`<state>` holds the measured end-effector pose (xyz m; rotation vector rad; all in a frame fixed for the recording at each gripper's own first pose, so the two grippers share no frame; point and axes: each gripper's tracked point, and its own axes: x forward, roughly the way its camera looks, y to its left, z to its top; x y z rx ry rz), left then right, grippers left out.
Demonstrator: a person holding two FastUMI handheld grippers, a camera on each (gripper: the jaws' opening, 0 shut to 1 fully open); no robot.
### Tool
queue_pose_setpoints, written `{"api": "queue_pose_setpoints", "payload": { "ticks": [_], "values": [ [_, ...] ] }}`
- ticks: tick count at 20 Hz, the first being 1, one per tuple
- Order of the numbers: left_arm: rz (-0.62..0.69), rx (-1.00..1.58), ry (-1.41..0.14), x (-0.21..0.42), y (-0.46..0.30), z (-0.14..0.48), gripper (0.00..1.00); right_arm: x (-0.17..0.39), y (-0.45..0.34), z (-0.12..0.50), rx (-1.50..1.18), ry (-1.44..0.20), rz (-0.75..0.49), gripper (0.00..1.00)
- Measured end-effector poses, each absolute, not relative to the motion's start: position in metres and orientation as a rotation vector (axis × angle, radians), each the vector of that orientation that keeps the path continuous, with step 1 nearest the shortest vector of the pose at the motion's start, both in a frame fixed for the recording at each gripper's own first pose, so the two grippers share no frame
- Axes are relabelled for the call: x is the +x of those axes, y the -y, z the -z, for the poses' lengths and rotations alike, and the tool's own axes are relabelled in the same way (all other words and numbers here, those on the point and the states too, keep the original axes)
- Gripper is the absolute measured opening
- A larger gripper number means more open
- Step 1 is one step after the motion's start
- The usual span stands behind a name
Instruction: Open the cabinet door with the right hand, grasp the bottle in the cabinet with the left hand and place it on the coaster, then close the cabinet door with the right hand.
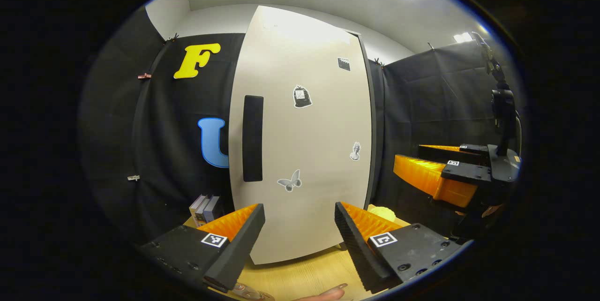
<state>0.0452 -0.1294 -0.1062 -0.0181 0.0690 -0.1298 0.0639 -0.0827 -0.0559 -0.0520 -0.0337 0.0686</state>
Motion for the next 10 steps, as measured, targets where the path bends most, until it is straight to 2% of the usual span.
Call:
{"api": "queue_pose_setpoints", "payload": {
  "ticks": [10],
  "values": [
    [0.134,0.005,-0.018,0.05,0.121,0.082,0.95,0.059,0.08,0.061,-0.082,0.016,-0.067,0.96]
  ]
}}
